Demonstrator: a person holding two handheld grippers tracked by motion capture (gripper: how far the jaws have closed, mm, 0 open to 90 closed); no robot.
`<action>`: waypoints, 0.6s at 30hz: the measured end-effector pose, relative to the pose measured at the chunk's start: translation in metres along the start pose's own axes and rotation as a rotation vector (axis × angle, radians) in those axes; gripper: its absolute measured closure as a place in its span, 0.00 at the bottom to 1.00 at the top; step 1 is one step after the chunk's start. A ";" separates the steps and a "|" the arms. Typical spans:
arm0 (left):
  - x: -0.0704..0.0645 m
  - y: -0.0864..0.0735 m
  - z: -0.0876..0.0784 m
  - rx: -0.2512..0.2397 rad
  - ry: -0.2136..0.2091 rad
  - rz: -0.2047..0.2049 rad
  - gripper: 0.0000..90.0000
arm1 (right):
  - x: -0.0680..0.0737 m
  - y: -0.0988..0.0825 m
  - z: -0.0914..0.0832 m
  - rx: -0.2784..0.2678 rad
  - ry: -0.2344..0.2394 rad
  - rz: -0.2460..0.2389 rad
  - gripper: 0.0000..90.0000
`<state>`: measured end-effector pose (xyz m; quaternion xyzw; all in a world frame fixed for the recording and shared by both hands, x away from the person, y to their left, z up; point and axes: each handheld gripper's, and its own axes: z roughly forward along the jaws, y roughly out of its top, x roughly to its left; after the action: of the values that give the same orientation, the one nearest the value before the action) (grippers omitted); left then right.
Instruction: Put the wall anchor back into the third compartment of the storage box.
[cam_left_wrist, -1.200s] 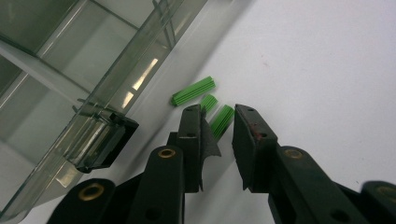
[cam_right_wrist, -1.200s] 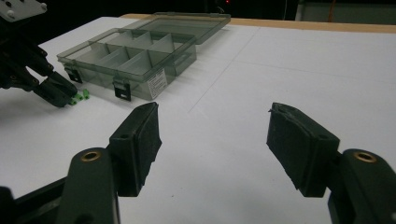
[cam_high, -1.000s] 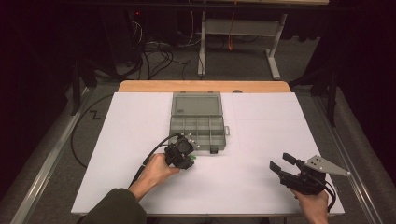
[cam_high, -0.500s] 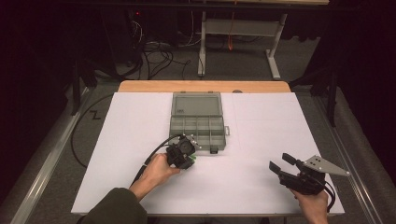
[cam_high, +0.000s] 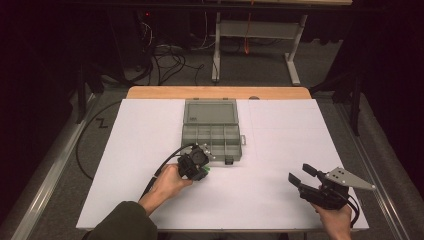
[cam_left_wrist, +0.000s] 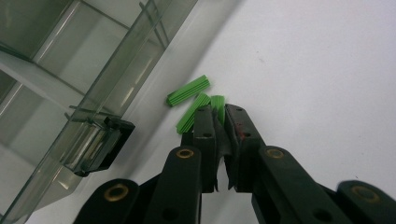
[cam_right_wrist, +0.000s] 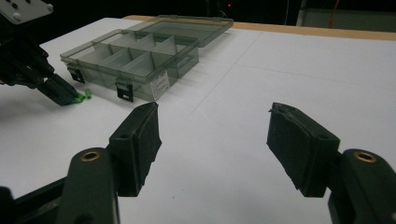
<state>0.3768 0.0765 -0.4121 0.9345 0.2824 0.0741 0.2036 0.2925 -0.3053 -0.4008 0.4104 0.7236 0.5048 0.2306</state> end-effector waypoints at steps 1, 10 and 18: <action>0.000 0.000 0.000 0.000 0.002 -0.001 0.93 | 0.000 0.000 0.000 -0.003 0.000 -0.003 0.40; 0.004 -0.001 -0.004 -0.009 -0.017 -0.014 0.93 | 0.002 0.000 -0.002 -0.018 0.005 -0.021 0.38; 0.005 -0.002 -0.008 -0.025 -0.026 -0.025 0.93 | 0.005 0.000 -0.003 -0.021 0.005 -0.047 0.37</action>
<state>0.3779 0.0833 -0.4055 0.9291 0.2906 0.0630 0.2198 0.2877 -0.3031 -0.3994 0.3894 0.7283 0.5080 0.2448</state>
